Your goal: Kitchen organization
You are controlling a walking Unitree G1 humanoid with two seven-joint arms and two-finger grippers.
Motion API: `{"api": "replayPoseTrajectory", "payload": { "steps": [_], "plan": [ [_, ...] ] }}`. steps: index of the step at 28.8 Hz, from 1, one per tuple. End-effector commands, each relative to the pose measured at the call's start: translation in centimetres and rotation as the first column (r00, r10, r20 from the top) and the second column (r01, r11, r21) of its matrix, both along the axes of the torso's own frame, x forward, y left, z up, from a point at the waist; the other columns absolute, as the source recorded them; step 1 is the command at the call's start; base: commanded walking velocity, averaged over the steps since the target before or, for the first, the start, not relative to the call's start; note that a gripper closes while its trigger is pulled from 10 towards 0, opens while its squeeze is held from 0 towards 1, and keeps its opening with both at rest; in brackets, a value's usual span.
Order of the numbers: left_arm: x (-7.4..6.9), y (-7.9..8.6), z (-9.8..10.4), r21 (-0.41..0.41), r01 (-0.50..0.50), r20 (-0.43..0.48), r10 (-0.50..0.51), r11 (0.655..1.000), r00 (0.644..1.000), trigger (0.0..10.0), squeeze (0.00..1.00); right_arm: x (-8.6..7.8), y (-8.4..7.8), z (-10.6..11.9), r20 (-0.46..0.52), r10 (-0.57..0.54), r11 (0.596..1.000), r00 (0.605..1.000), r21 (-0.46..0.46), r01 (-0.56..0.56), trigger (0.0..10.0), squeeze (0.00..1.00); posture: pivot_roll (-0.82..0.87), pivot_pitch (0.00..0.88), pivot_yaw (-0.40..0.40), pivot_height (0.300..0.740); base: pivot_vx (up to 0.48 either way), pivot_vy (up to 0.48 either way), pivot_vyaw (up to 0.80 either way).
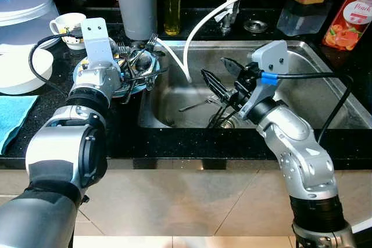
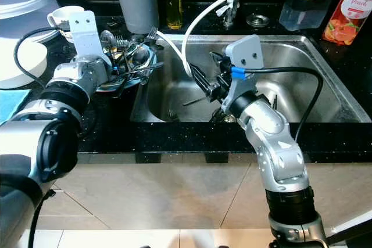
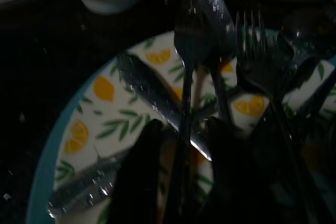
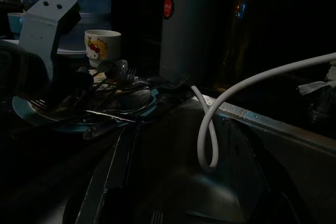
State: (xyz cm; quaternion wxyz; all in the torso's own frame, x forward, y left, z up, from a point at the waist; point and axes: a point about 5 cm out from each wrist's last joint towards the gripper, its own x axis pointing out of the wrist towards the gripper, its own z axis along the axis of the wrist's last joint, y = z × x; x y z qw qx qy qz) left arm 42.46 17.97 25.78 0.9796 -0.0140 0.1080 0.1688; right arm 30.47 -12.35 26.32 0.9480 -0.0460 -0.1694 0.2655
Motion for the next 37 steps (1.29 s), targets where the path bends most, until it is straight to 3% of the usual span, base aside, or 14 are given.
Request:
{"api": "replayPoseTrajectory", "payload": {
  "steps": [1,18,19,27,28,31,37],
  "plan": [
    [0.0,-0.1,0.0,0.032,-0.003,0.007,0.003,0.999,1.0,0.0,0.0,-0.2,0.3,0.5,0.028,0.017,1.0,0.999,0.005,-0.018,10.0,0.0,0.02,0.046,0.015,0.74,0.0,0.0,0.0],
    [0.1,0.0,0.4,0.077,-0.008,0.034,0.005,0.997,0.999,0.0,0.0,-0.2,0.3,0.5,0.028,0.019,1.0,0.999,0.006,-0.019,10.0,0.0,0.02,0.05,0.015,0.74,0.0,0.0,0.0],
    [0.1,-0.1,0.6,0.089,-0.009,0.038,0.006,0.996,0.999,5.0,0.0,-0.2,0.3,0.5,0.028,0.018,1.0,0.999,0.006,-0.018,10.0,0.0,0.02,0.053,0.015,0.74,0.0,0.0,0.0],
    [0.1,-0.1,0.6,0.089,-0.009,0.038,0.006,0.996,0.999,5.0,0.0,-0.2,0.3,0.5,0.028,0.018,1.0,0.999,0.006,-0.018,10.0,0.0,0.02,0.053,0.015,0.74,0.0,0.0,0.0],
    [0.2,-1.0,2.0,0.145,0.012,0.095,-0.026,0.989,0.995,10.0,0.0,-0.2,0.2,0.5,0.028,0.014,1.0,1.0,0.008,-0.014,10.0,0.0,0.05,0.062,0.018,0.74,0.0,0.0,0.0],
    [0.1,-2.6,4.1,0.21,0.035,0.189,-0.076,0.977,0.979,10.0,0.0,-0.2,0.1,0.5,0.027,0.008,1.0,1.0,0.012,-0.009,10.0,0.0,0.05,0.065,0.017,0.74,0.0,0.0,0.0],
    [-0.5,-2.5,3.3,0.219,0.017,0.204,-0.063,0.976,0.977,10.0,0.0,-0.2,0.2,0.4,0.023,0.014,1.0,1.0,0.016,-0.014,10.0,0.0,0.05,0.07,0.015,0.74,0.0,0.0,0.0]
  ]
}}
